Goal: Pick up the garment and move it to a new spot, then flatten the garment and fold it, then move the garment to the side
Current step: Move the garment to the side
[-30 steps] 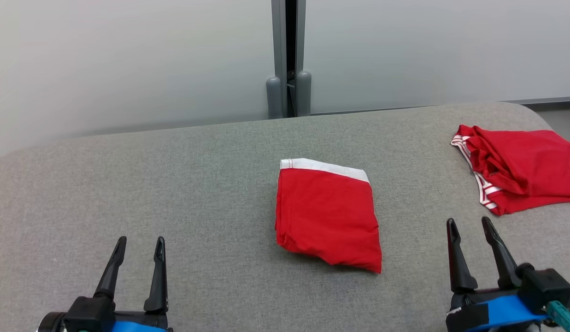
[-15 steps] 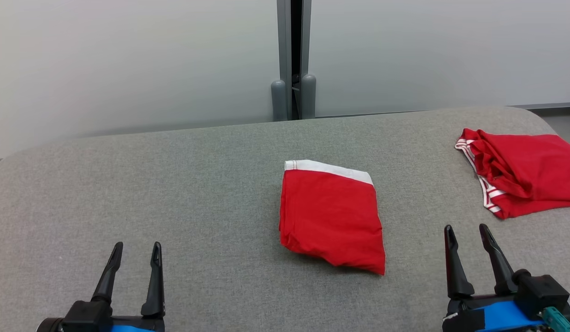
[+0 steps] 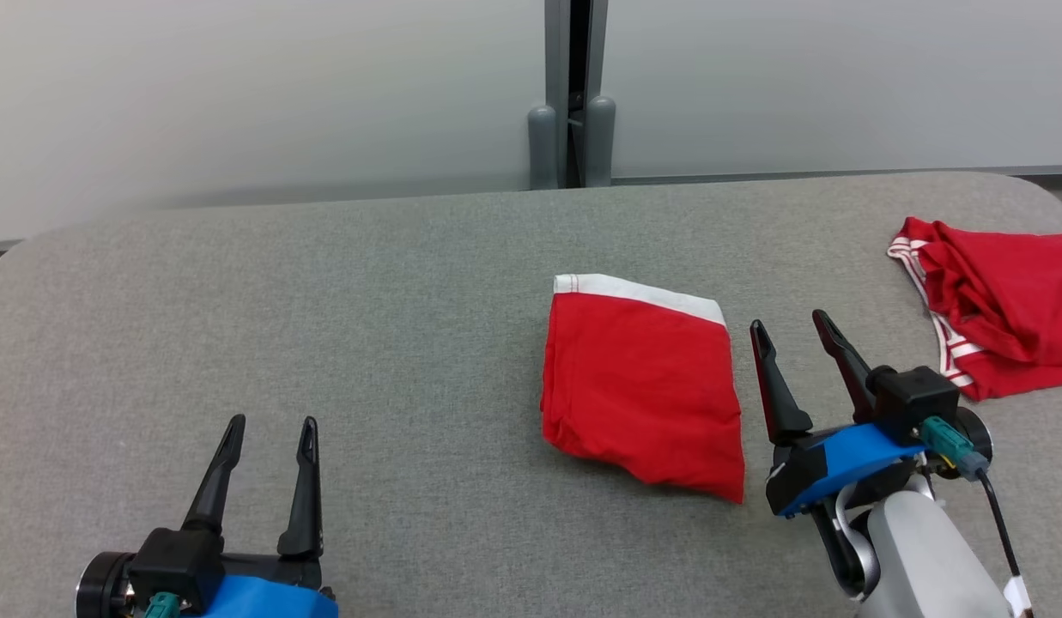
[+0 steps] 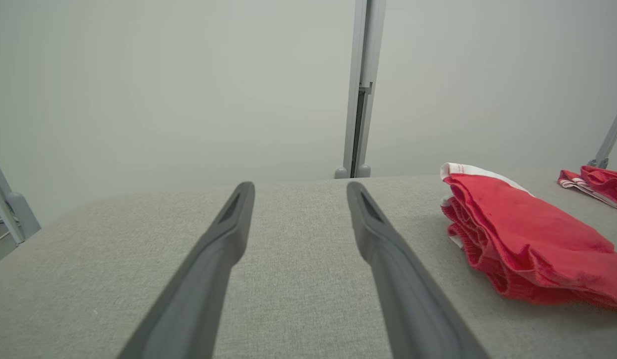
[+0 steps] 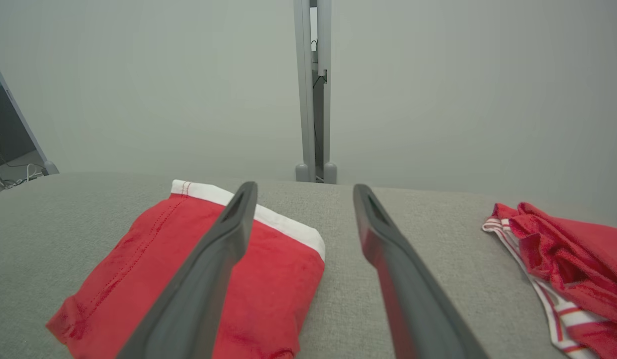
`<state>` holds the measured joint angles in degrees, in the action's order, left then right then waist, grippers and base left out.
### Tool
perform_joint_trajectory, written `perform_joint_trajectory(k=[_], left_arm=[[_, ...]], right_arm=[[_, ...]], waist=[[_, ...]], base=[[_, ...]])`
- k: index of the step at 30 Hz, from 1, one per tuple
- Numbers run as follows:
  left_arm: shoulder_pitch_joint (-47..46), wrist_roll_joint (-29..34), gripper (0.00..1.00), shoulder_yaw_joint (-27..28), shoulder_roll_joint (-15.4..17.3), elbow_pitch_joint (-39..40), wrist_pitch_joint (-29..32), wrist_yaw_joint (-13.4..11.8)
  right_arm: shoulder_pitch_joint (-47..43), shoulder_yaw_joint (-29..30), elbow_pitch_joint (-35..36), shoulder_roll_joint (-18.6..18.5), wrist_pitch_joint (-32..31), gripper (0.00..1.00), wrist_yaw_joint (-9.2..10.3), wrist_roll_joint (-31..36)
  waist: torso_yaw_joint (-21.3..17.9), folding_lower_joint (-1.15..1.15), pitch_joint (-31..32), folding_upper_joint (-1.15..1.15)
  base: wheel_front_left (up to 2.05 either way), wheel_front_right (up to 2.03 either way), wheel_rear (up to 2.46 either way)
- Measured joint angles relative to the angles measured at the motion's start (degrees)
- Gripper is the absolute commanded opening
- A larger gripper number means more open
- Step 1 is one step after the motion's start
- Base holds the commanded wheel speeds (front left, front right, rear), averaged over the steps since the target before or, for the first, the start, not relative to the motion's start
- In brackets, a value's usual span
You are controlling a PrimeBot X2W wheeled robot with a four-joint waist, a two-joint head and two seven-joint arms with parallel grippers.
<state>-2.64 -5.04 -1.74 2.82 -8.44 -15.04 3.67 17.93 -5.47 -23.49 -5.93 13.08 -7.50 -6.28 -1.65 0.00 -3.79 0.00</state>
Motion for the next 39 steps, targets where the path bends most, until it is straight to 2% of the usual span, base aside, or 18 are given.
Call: perform_joint_trajectory(k=[7,15,22,23,24,25,29,39], left_arm=[[-2.2,-0.3,1.0,-1.3,0.0,0.0,0.0,-0.1],[-3.2,-0.5,1.0,-1.4,0.0,-0.1,0.0,-0.5],[-4.2,-0.9,1.0,-1.6,0.0,-0.1,0.0,-0.8],[-4.2,-0.9,1.0,-1.6,0.0,-0.1,0.0,-1.0],[-4.2,-1.0,1.0,-1.7,0.0,-0.1,0.0,-1.0],[-4.2,-1.0,1.0,-1.7,0.0,-0.1,0.0,-1.0],[-4.2,-1.0,1.0,-1.3,0.0,0.0,0.0,-1.1],[-3.9,-0.8,1.0,-0.7,0.0,0.4,0.0,-1.0]], right_arm=[[6.3,0.0,-11.9,-0.1,-1.0,1.0,0.0,0.4],[9.0,-0.1,-25.5,-0.2,-1.9,1.0,0.0,0.1],[11.2,-1.6,-31.8,0.4,-1.5,1.0,0.0,-1.3],[11.6,-2.0,-32.4,0.5,-1.3,0.49,0.0,-1.8],[12.2,-3.0,-33.5,0.6,-1.1,0.15,0.01,-3.0],[12.5,-3.5,-33.8,0.7,-0.9,0.0,0.0,-3.4],[13.3,-4.8,-34.1,0.5,0.4,0.0,-0.02,-4.6],[13.7,-6.0,-31.8,-4.6,1.8,0.0,-0.01,-5.8]], waist=[[2.8,0.0,-3.0,0.0],[5.3,0.0,-5.9,0.0],[5.8,0.01,-6.5,0.0],[5.8,0.01,-6.5,0.0],[5.6,0.0,-6.5,0.0],[5.5,0.01,-6.4,0.0],[4.5,0.0,-6.4,0.0],[-1.8,0.01,-7.3,0.0]], base=[[0.0,0.0,0.0],[0.0,0.0,0.0],[0.0,0.0,0.0],[0.0,0.0,0.0],[0.0,0.0,0.0],[0.0,0.0,0.0],[0.0,0.0,0.0],[0.0,0.0,0.0]])
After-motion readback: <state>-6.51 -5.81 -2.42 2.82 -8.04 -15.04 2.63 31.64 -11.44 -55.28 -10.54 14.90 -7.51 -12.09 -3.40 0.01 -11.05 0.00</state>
